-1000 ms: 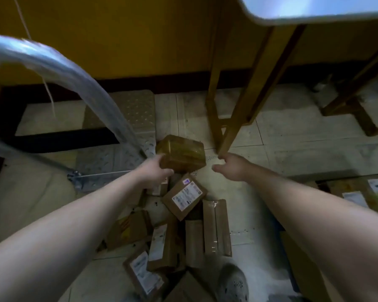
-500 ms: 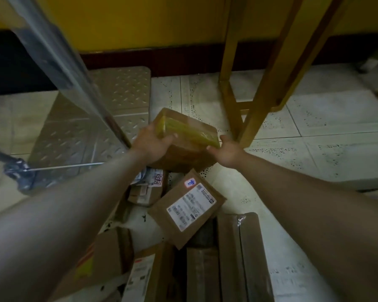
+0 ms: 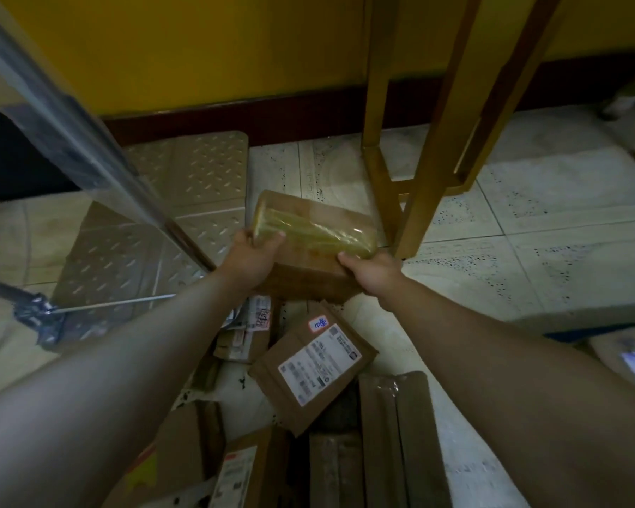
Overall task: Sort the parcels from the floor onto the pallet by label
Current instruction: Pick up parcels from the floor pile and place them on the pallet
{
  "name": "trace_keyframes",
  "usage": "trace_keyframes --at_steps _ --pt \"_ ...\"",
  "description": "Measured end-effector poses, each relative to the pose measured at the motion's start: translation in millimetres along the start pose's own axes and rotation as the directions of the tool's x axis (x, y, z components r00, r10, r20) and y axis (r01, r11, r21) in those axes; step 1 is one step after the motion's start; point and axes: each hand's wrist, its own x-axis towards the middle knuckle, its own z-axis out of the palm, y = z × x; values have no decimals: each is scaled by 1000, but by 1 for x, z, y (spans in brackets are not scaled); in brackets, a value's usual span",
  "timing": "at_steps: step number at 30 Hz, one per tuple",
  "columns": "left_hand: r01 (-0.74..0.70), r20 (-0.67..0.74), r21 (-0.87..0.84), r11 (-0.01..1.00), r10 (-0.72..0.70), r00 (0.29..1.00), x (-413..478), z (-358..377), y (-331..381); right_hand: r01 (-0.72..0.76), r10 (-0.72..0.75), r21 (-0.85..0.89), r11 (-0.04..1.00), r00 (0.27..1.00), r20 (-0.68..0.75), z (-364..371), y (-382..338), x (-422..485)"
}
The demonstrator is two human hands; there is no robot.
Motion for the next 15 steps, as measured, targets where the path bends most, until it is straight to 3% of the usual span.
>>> trace_keyframes --at_steps 6,15 --pt "127 7 41 991 -128 992 -90 -29 51 -11 -6 -123 992 991 -135 -59 -49 -111" --pt "133 89 80 988 -140 986 -291 -125 148 -64 57 -125 990 997 -61 -143 -159 -323"
